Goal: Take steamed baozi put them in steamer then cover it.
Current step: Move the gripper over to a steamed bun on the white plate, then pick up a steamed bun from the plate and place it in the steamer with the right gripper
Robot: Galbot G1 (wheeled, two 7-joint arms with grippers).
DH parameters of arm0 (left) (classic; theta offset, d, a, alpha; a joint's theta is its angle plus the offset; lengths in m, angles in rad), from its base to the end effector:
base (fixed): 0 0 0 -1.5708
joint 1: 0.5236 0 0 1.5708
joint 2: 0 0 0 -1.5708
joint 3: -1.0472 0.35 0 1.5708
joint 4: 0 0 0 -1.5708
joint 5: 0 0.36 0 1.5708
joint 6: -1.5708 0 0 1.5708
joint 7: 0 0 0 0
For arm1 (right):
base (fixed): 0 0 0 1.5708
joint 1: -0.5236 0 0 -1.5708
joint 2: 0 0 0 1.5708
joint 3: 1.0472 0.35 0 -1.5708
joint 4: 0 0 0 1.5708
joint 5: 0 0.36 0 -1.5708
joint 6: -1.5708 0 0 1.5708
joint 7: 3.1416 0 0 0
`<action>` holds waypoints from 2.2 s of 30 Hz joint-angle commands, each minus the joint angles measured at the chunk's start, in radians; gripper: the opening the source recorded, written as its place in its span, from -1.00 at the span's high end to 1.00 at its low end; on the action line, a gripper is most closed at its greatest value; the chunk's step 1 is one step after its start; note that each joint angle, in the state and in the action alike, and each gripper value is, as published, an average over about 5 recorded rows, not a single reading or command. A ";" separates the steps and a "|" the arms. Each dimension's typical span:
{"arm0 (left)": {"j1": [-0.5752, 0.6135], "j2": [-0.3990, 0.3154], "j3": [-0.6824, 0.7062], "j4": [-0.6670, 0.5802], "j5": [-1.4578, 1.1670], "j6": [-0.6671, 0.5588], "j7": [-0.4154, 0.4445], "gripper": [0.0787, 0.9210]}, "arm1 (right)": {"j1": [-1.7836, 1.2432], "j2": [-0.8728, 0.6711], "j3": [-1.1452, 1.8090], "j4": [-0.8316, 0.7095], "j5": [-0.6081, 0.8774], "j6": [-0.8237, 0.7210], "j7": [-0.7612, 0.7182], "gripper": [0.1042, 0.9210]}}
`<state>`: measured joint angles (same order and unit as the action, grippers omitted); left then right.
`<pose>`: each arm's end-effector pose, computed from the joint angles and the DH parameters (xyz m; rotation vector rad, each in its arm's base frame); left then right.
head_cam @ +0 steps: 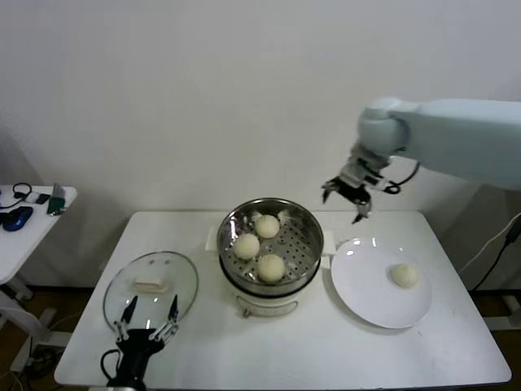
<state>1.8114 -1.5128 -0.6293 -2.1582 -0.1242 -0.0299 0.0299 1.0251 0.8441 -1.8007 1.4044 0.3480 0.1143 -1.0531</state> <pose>0.1124 0.0403 -0.3133 0.0409 -3.0011 0.0205 0.5361 -0.0786 0.0169 1.5388 -1.0144 1.8202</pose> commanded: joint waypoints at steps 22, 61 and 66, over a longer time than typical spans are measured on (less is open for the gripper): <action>0.026 -0.029 -0.003 0.030 0.042 -0.016 -0.006 -0.77 | -0.919 -0.249 0.698 -0.394 -0.334 -0.199 0.084 -0.76; 0.021 -0.014 -0.004 0.019 0.028 -0.014 -0.009 -0.77 | 0.012 -0.138 0.062 -0.037 0.195 -0.260 0.024 -0.32; 0.012 -0.008 -0.005 0.018 0.020 -0.011 -0.009 -0.77 | 0.119 -0.003 0.113 0.066 0.333 -0.331 0.035 -0.32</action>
<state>1.8262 -1.5247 -0.6340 -2.1393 -0.0976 -0.0425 0.0207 0.7406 0.7065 -1.5067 1.2702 0.3972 -0.1462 -1.0102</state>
